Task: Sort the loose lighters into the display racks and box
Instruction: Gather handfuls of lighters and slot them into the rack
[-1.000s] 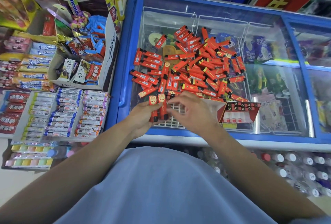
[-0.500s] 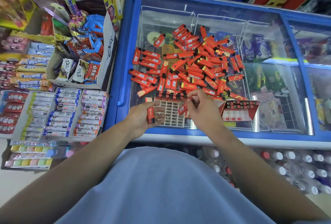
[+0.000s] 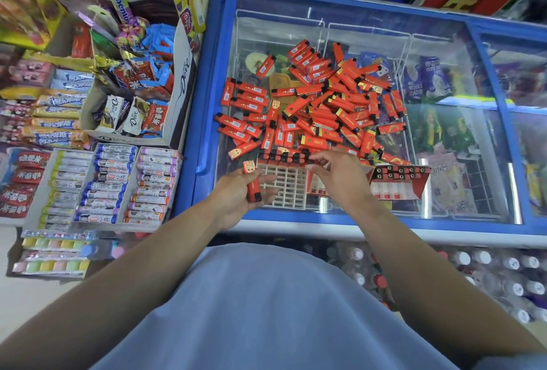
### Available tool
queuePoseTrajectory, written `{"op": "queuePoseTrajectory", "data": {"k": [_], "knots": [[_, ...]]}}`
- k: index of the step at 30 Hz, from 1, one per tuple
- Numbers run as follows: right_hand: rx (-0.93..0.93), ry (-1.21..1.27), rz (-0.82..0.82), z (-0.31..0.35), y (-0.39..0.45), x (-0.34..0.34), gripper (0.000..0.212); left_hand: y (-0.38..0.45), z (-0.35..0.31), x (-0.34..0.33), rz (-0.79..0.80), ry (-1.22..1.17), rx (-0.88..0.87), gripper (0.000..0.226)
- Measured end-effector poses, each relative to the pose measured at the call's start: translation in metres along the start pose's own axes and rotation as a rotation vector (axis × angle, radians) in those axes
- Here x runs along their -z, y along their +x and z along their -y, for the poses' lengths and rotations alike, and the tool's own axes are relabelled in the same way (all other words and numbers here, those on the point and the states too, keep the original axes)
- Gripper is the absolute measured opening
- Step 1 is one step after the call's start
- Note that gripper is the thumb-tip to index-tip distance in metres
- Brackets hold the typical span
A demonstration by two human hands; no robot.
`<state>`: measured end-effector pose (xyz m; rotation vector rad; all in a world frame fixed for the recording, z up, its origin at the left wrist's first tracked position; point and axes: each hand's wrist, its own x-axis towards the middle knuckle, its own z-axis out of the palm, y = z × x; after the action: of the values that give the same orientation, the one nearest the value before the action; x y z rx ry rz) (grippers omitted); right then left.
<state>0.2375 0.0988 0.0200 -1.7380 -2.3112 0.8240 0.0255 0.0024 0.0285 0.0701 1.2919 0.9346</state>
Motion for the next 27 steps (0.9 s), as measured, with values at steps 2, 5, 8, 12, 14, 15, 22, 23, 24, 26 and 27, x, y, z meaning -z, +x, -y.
{"op": "queuePoseTrajectory", "data": {"k": [2,5,8,12,14,15,22,23,24,26,27], "knots": [[0.033,-0.007,-0.047,0.001,0.0,-0.002,0.029,-0.001,0.001,0.0,-0.014,-0.04,0.017,0.023],[0.08,-0.049,-0.082,0.003,0.0,-0.004,0.027,-0.001,0.0,0.001,-0.035,-0.101,0.045,0.026],[0.078,-0.053,-0.105,0.004,0.002,-0.006,0.024,-0.002,-0.001,0.001,-0.036,-0.146,0.064,0.027],[0.084,-0.024,-0.139,0.004,0.003,-0.007,0.022,-0.003,-0.002,0.001,-0.005,-0.189,0.087,0.028],[0.094,-0.02,-0.154,0.002,0.005,-0.008,0.021,-0.004,-0.003,0.001,0.019,-0.22,0.092,0.028],[0.101,-0.018,-0.16,0.001,0.005,-0.009,0.021,-0.004,-0.003,0.001,0.033,-0.232,0.091,0.028],[0.115,-0.137,-0.183,-0.004,-0.001,-0.019,0.028,-0.003,-0.005,0.002,0.037,-0.227,0.091,0.022],[0.126,-0.127,-0.205,-0.001,-0.004,-0.019,0.031,-0.002,-0.005,0.002,0.025,-0.229,0.09,0.02],[0.171,-0.105,-0.233,0.005,-0.008,-0.019,0.033,-0.001,-0.004,0.003,0.015,-0.229,0.089,0.018],[0.364,-0.053,-0.221,0.025,-0.02,-0.018,0.038,0.001,-0.003,0.004,0.005,-0.226,0.084,0.019],[0.45,-0.036,-0.174,0.035,-0.027,-0.019,0.04,0.002,-0.002,0.005,0.002,-0.207,0.085,0.021]]}}
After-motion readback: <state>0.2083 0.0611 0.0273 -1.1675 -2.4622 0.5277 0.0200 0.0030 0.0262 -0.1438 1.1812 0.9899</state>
